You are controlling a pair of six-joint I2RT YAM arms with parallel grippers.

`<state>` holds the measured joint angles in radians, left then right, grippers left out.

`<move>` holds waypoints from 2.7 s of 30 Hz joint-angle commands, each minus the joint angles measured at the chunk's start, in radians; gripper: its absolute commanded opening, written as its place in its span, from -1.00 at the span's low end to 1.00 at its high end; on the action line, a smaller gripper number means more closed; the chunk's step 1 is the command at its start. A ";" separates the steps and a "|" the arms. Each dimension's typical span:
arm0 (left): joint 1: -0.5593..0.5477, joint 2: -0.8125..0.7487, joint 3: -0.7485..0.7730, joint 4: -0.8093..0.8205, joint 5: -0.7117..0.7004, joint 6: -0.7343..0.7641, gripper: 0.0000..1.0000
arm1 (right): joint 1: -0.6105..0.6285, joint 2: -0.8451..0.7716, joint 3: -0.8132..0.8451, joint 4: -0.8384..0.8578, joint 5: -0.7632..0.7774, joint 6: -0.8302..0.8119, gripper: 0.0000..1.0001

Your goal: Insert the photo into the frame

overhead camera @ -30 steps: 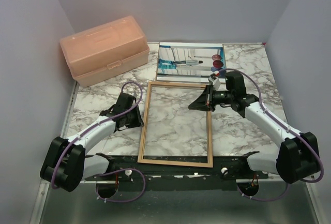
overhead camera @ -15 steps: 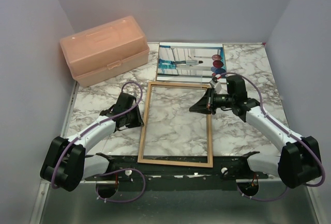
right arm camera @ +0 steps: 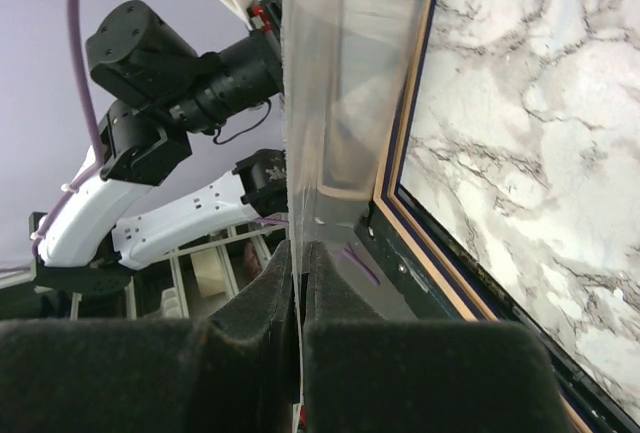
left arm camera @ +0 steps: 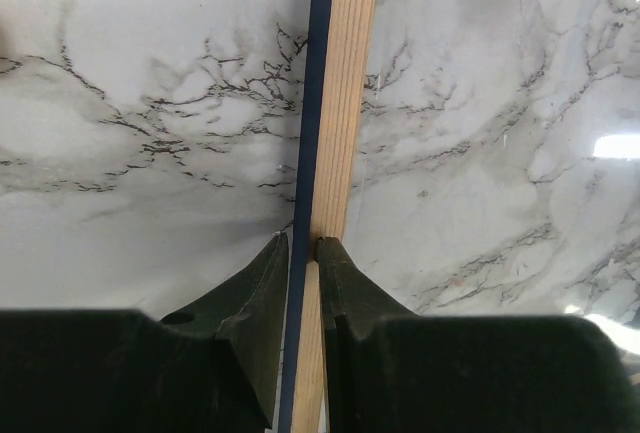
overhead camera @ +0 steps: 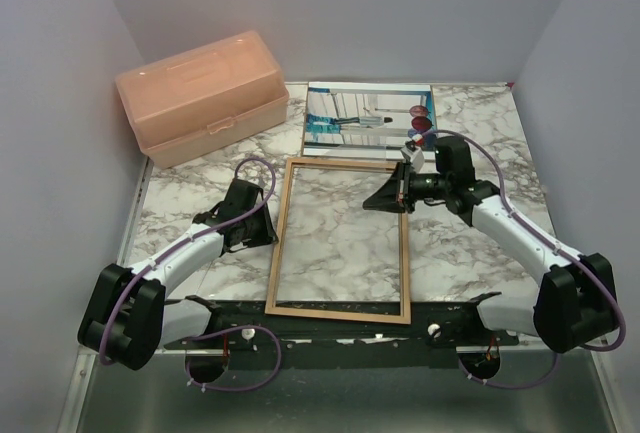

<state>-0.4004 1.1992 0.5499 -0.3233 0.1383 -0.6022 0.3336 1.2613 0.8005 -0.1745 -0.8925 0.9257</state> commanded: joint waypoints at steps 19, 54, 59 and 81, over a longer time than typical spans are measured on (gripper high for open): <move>0.004 0.030 0.018 -0.021 -0.046 0.022 -0.61 | 0.002 0.012 0.064 -0.050 -0.038 -0.065 -0.99; 0.005 0.033 0.020 -0.023 -0.045 0.025 -0.62 | 0.002 0.093 -0.020 0.060 -0.041 -0.054 -0.99; 0.005 0.033 0.019 -0.023 -0.041 0.026 -0.62 | 0.002 0.104 -0.040 0.048 -0.025 -0.095 -0.99; 0.005 0.031 0.016 -0.020 -0.037 0.028 -0.62 | 0.002 0.221 0.037 -0.149 0.138 -0.311 -0.99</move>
<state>-0.3927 1.2156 0.5667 -0.3347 0.1074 -0.5835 0.3187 1.4673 0.8169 -0.2798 -0.7994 0.6518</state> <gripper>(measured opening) 0.193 0.035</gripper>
